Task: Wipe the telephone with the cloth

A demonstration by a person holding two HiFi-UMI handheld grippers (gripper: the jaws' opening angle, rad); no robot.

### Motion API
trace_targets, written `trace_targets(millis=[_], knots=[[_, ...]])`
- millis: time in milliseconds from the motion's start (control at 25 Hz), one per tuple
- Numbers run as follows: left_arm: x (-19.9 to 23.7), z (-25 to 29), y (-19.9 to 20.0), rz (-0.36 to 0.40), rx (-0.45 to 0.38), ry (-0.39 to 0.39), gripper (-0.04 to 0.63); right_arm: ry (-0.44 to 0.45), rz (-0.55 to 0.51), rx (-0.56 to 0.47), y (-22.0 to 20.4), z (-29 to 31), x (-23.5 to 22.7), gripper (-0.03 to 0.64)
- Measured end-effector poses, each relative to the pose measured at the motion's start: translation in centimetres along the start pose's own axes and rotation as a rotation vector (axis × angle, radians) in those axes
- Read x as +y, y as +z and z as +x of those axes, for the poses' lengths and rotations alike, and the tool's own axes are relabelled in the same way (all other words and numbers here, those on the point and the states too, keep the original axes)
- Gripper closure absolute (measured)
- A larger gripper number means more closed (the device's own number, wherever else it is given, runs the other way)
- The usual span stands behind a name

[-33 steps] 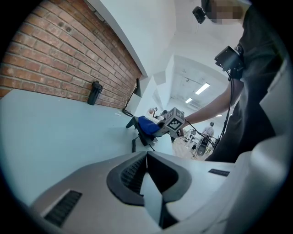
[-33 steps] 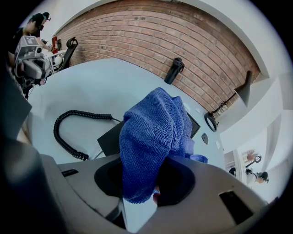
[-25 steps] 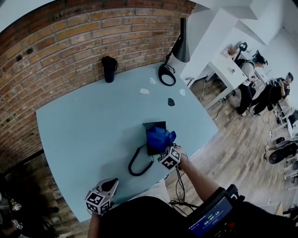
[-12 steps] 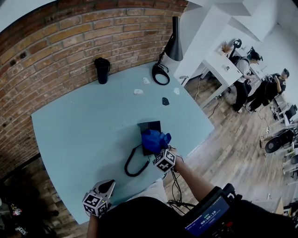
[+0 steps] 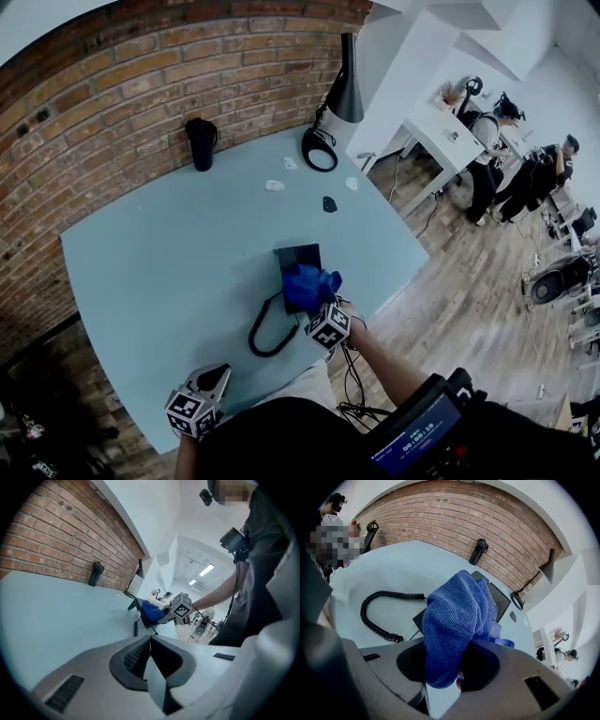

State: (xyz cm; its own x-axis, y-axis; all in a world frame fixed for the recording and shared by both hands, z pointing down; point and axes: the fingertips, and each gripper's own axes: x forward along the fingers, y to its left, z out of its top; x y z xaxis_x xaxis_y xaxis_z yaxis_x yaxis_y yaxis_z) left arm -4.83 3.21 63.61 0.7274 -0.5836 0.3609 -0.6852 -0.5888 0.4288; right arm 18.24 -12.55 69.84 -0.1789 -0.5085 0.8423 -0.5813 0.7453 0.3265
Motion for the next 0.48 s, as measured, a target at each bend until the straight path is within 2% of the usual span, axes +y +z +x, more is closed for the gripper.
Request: trace_targets(millis=[480], knots=[[-0.12, 0.04, -0.16, -0.001, 0.003, 0.005, 0.575, -0.014, 0.022, -0.005, -0.48, -0.16, 0.64, 0.471]])
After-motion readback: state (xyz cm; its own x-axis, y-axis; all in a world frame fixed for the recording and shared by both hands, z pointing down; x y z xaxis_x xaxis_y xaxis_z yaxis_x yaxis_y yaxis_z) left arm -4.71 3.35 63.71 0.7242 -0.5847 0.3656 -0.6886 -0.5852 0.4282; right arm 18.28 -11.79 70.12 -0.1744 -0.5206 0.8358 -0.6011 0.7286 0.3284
